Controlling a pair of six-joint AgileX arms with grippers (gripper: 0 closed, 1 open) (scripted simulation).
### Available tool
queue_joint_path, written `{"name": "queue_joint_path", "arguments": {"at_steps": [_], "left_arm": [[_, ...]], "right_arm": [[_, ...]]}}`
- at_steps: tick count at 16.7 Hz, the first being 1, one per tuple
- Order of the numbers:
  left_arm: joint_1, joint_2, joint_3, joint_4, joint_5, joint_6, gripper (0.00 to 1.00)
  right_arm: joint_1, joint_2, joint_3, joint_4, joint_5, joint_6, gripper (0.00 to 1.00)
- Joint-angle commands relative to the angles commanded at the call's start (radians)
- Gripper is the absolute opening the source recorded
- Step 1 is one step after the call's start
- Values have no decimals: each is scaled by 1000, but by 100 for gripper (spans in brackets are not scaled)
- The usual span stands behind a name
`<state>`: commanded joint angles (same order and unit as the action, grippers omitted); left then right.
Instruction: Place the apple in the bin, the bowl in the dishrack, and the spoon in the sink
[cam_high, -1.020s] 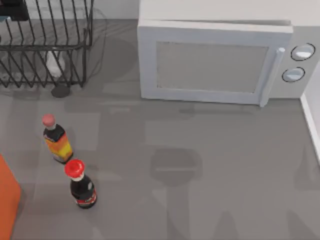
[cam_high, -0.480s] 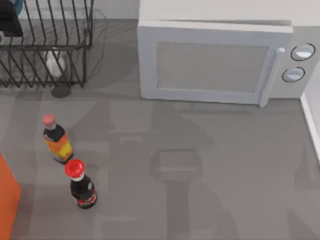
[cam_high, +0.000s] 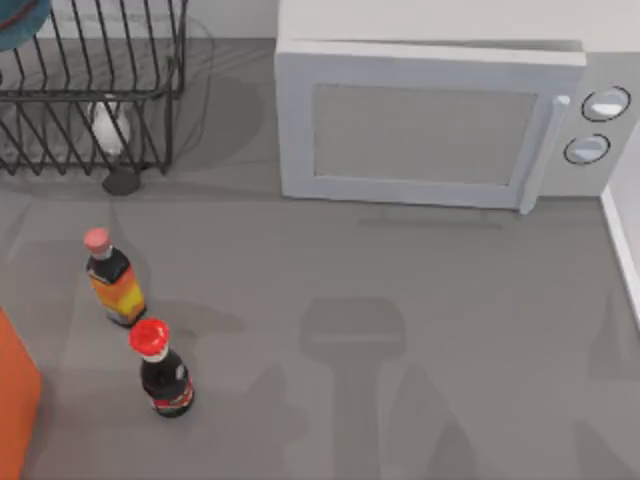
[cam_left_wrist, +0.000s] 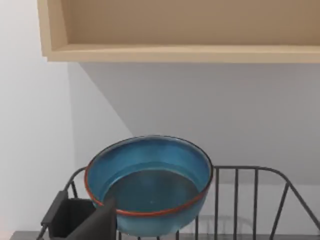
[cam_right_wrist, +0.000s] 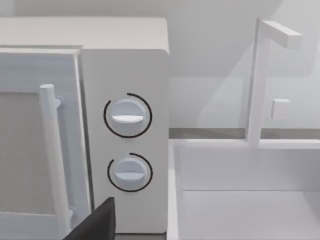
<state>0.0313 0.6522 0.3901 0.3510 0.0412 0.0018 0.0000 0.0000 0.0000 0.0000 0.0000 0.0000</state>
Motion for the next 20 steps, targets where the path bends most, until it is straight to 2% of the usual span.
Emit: {"name": "queue_joint_path", "arguments": {"at_steps": [4, 8, 16, 20], "left_arm": [[-16, -383, -200, -180, -22, -5, 100], [-28, -601, -349, -314, -37, -3, 100], [-31, -652, -390, -351, -41, -2, 100], [-31, -652, -390, -351, -41, -2, 100]], "right_arm": [[0, 0, 0, 0, 0, 0, 100], [0, 0, 0, 0, 0, 0, 100], [0, 0, 0, 0, 0, 0, 100], [-31, 98, 74, -70, 0, -104, 100]]}}
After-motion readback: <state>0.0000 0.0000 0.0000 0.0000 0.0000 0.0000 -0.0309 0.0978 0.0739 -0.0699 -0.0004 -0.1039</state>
